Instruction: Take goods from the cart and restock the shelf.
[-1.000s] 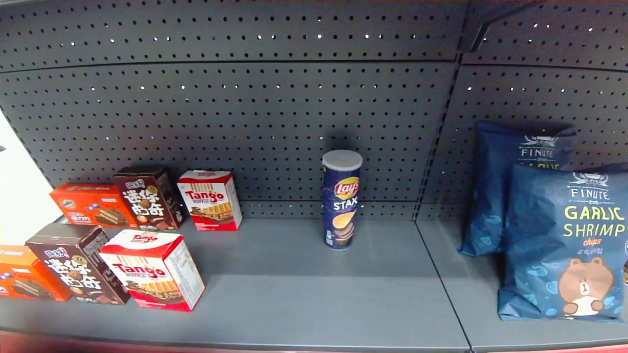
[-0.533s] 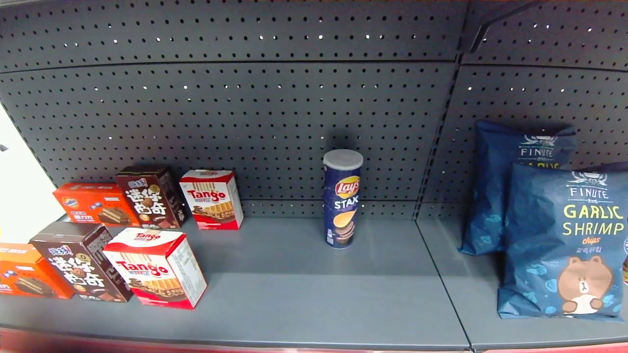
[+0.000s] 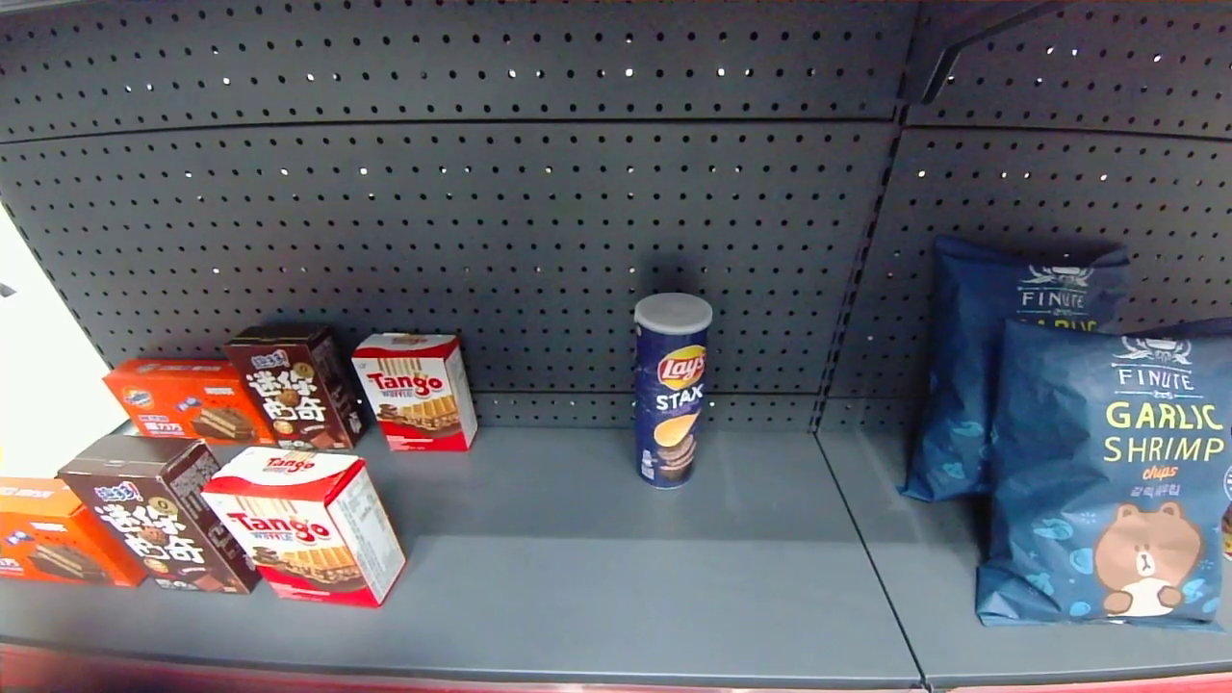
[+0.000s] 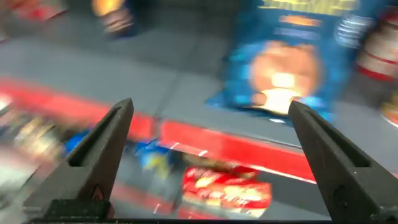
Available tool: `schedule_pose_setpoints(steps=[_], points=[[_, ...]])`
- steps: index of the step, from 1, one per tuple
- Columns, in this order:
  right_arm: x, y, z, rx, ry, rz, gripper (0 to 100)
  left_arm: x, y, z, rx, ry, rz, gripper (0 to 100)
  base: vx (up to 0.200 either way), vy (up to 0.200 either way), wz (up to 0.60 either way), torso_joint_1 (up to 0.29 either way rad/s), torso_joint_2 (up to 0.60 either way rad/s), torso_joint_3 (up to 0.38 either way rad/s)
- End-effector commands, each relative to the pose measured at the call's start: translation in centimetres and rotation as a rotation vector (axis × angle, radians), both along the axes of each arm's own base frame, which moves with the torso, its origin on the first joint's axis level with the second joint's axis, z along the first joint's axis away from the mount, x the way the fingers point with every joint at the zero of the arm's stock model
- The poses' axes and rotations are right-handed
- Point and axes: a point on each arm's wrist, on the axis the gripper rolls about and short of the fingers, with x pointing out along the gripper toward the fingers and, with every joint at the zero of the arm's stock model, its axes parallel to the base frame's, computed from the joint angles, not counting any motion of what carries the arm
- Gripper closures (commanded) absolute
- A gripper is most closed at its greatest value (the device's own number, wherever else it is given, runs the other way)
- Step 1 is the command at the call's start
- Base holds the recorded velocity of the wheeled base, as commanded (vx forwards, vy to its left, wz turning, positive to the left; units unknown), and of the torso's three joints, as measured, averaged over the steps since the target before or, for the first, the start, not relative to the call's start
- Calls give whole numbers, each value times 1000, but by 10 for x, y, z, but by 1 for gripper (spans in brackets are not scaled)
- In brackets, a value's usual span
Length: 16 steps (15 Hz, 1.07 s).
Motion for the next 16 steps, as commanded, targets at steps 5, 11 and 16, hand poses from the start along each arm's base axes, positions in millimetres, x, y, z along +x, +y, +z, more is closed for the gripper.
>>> schedule_pose_setpoints(steps=[5,11,16], points=[[37,10,40,-13,125,327,0,9,0,2,-17,60,5,100,0,0,0,0,0,0],[155,64,58,-62,143,450,0,16,0,9,-17,90,3,100,0,0,0,0,0,0],[199,92,66,-72,174,488,0,4,0,33,-15,172,4,100,0,0,0,0,0,0]])
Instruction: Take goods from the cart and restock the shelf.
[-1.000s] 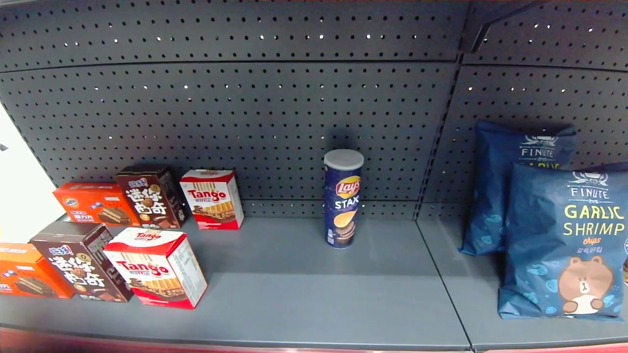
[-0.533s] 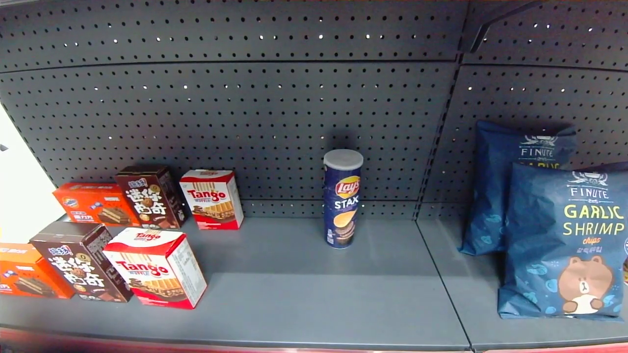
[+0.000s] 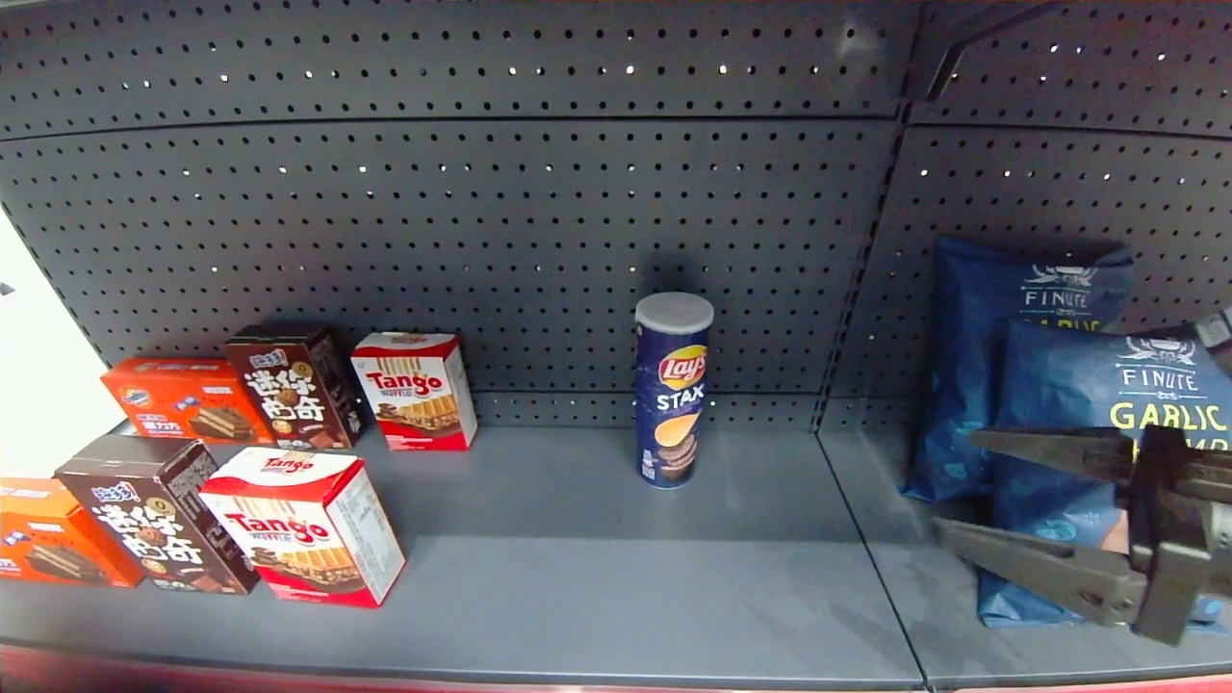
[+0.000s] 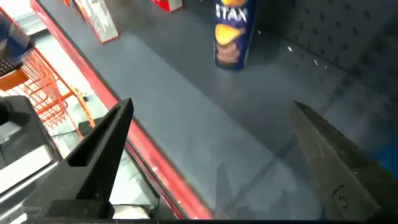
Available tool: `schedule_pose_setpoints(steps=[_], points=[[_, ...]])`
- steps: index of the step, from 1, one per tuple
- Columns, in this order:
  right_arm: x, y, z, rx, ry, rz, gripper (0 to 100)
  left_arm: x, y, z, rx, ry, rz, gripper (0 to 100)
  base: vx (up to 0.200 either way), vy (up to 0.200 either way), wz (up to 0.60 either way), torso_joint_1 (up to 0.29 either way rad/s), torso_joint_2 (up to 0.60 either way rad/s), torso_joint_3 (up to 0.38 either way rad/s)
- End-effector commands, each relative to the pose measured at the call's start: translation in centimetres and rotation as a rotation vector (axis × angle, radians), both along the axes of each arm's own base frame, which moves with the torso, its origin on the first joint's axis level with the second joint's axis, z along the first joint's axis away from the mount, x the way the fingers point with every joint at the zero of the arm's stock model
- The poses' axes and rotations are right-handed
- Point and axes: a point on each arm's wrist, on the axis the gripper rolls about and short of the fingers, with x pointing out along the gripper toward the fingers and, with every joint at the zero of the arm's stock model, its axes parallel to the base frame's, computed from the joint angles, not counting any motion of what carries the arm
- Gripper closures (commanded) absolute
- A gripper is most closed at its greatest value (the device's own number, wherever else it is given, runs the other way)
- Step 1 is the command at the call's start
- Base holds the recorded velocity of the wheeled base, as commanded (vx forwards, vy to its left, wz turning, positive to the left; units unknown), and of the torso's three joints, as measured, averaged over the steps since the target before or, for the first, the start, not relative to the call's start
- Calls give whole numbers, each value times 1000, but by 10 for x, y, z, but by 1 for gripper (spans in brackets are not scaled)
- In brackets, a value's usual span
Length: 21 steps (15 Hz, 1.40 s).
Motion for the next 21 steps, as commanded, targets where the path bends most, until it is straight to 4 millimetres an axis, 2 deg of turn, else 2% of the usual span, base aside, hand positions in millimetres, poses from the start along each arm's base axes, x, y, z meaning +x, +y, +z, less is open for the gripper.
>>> schedule_pose_setpoints(steps=[1,5,6,7,12,16,21], points=[[46,25,-6,-29,56,17,0,-17,0,11,1,17,-3,100,0,0,0,0,0,0],[83,43,-13,34,19,170,0,-40,1,-4,3,58,0,100,0,0,0,0,0,0],[86,45,-14,36,18,173,0,-41,1,-6,3,63,0,100,0,0,0,0,0,0],[98,50,-15,36,20,178,0,-44,1,-9,3,66,0,100,0,0,0,0,0,0],[126,64,-14,37,10,175,0,-46,1,-14,4,55,10,100,0,0,0,0,0,0],[141,71,-28,37,-5,188,0,-44,1,-16,5,47,16,100,0,0,0,0,0,0],[157,77,-39,36,14,205,0,-32,1,-28,7,-23,34,100,0,0,0,0,0,0]])
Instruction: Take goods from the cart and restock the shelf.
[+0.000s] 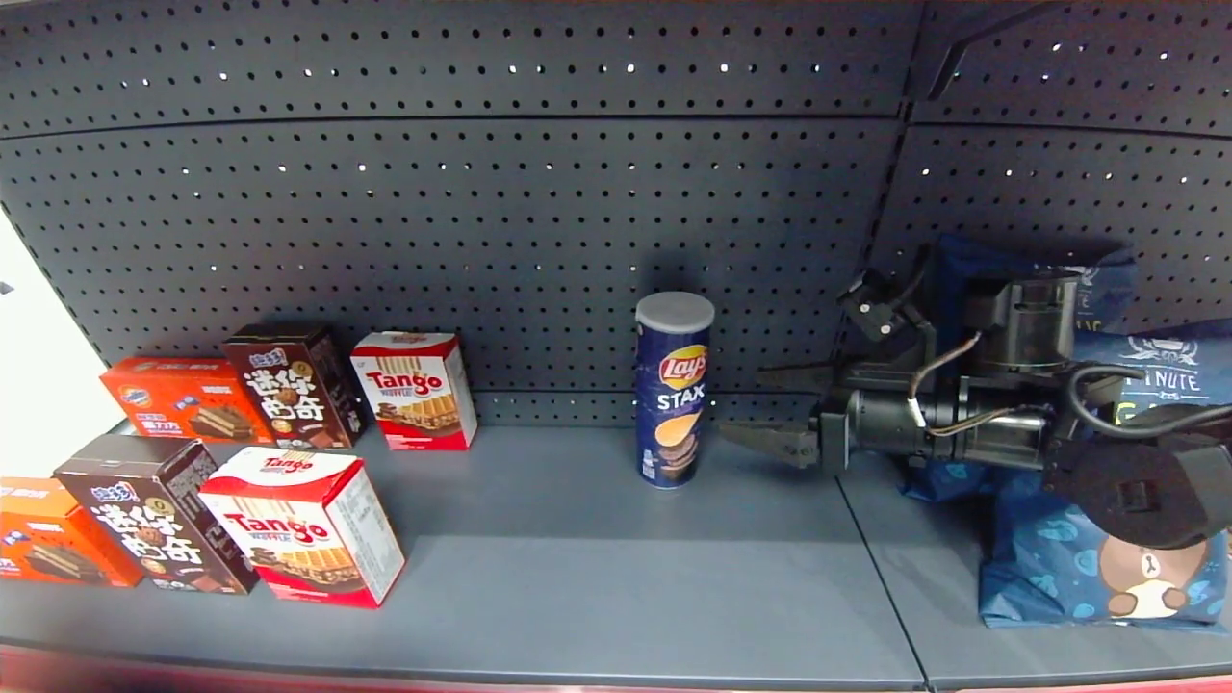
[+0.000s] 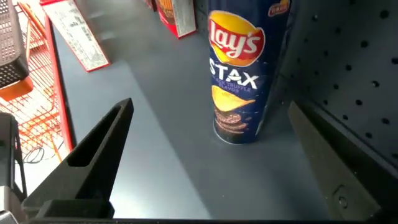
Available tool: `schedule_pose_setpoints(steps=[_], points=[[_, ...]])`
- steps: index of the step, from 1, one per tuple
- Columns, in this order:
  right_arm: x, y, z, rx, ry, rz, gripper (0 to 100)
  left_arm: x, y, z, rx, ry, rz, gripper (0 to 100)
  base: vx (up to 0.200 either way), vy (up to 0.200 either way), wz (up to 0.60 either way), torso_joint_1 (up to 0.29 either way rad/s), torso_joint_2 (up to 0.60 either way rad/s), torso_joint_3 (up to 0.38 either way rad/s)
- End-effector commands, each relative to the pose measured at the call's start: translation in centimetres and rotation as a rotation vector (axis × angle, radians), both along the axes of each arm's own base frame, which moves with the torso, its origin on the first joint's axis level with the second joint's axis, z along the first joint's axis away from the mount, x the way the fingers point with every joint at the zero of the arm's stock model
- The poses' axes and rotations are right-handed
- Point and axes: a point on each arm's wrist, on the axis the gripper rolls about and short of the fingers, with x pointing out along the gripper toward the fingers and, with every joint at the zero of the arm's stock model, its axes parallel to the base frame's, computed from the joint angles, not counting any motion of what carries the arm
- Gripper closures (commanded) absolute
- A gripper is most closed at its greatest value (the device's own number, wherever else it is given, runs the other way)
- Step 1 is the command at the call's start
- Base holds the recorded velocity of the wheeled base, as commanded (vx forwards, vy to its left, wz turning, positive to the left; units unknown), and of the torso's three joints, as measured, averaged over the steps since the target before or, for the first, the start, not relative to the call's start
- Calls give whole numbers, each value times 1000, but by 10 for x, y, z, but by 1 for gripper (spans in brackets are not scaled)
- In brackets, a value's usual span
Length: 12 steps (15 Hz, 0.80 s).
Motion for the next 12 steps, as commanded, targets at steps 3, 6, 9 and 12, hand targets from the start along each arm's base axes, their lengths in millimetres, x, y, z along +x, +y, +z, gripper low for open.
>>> schedule_pose_setpoints(steps=[3,6,9,12], points=[[23,7,-11,-3,15,5,0,0,0,-5,0,5,-2,100,0,0,0,0,0,0],[39,13,-17,11,0,31,0,0,0,-5,-1,7,-1,100,0,0,0,0,0,0],[51,19,-22,22,-4,67,0,0,0,-5,-1,7,-1,100,0,0,0,0,0,0],[63,25,-28,20,-14,82,0,0,0,-5,-1,3,2,100,0,0,0,0,0,0]])
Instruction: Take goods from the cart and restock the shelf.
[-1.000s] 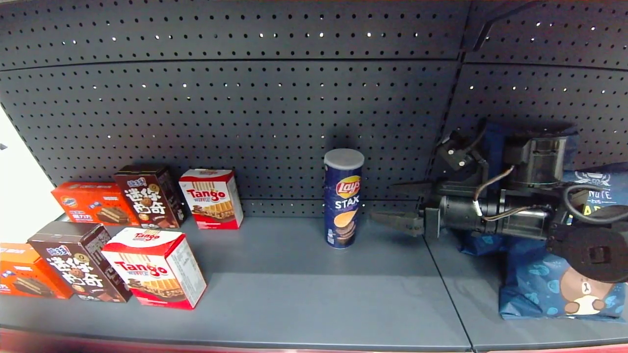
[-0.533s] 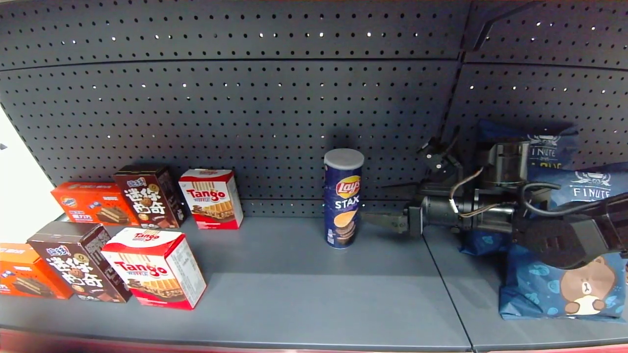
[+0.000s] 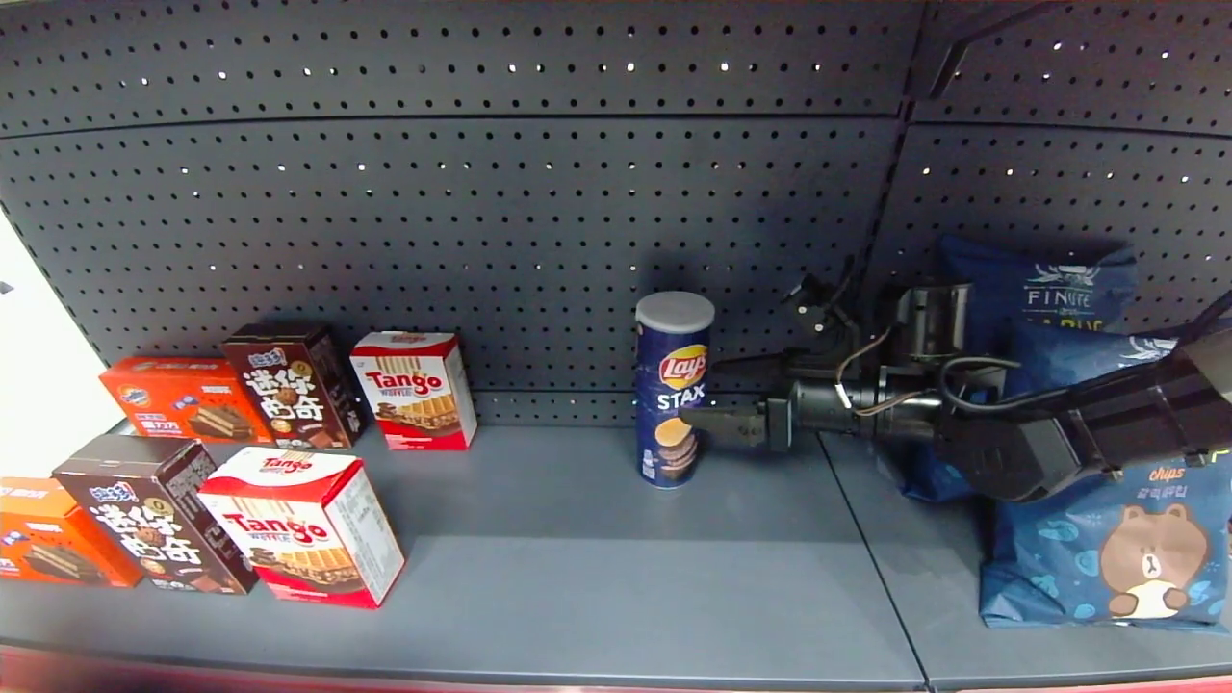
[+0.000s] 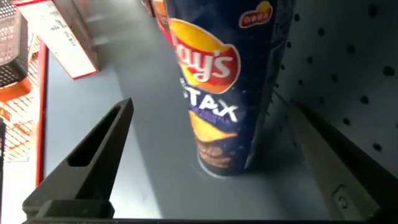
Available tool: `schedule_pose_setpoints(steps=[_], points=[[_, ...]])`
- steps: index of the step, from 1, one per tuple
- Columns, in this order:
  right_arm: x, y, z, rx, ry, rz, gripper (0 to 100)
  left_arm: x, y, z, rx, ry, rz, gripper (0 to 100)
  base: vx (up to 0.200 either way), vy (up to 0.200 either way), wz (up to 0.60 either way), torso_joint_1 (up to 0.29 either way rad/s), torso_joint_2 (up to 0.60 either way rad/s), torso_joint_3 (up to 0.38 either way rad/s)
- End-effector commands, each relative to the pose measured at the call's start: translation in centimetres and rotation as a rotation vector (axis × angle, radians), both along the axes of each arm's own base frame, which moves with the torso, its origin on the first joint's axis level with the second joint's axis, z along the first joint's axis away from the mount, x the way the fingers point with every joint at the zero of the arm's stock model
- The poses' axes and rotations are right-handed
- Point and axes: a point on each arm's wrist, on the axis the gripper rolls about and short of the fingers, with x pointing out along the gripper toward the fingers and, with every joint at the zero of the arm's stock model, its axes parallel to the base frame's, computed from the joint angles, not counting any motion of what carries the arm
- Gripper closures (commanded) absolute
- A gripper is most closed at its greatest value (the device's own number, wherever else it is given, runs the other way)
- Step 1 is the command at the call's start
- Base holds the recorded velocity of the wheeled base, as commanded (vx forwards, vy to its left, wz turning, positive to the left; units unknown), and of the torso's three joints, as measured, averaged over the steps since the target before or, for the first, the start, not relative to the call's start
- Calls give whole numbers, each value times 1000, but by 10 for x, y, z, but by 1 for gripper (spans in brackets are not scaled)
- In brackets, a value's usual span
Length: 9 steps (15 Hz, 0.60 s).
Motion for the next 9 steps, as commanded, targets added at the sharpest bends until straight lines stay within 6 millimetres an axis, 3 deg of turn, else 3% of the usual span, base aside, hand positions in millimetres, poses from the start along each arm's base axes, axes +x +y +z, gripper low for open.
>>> schedule_pose_setpoints(steps=[1,9], points=[[9,4,-9,-7,5,4,0,0,0,0,0,-1,2,100,0,0,0,0,0,0],[23,13,-23,1,-28,91,0,-1,0,-1,2,-1,12,100,0,0,0,0,0,0]])
